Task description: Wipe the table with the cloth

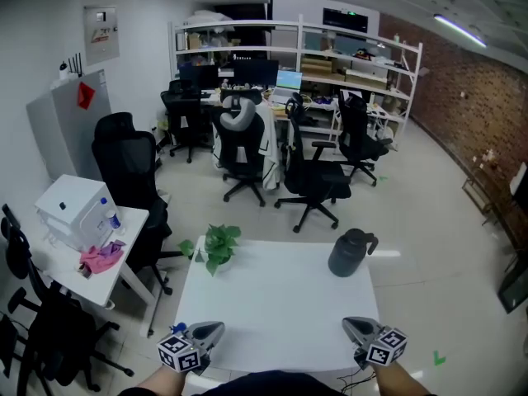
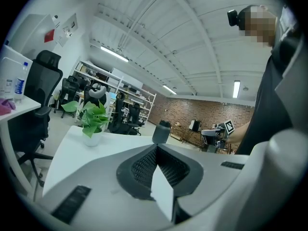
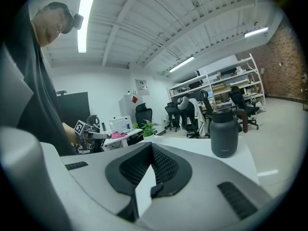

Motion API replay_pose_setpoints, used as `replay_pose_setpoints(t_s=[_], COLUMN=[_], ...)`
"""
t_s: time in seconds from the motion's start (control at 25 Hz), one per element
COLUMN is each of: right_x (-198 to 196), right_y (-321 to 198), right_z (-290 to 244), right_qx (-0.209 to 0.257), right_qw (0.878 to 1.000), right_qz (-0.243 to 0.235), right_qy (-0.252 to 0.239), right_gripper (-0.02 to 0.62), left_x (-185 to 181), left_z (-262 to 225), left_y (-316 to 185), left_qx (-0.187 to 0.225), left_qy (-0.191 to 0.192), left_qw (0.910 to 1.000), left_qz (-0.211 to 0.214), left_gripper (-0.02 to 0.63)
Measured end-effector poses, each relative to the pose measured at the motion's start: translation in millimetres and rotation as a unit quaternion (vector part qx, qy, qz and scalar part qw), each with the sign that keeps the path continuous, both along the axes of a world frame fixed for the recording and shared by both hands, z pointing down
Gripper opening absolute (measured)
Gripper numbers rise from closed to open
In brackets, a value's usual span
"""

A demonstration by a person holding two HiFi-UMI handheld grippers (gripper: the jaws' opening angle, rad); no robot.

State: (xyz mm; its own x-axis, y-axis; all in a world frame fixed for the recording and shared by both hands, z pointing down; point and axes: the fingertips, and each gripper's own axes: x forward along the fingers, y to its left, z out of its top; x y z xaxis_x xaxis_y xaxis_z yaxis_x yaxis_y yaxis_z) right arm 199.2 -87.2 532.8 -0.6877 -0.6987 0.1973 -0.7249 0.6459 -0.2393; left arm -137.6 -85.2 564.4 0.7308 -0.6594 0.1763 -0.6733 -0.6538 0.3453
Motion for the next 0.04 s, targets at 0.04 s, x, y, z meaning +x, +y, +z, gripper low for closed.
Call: replay_pose_setpoints(t_s=[0.04], right_x=[-0.5], right_y=[-0.1], right_z=[0.1], right_qx=[0.0], right_qw=[1.0], right_qz=[0.0], right_qy=[0.0], right_gripper=[0.009], left_x=[-0.5], left_z=[0.5], left_y=[0.2], left_qx=[-0.001], left_qy=[0.001], left_qw=[1.0], left_qz=[0.0], left_gripper=[0.006])
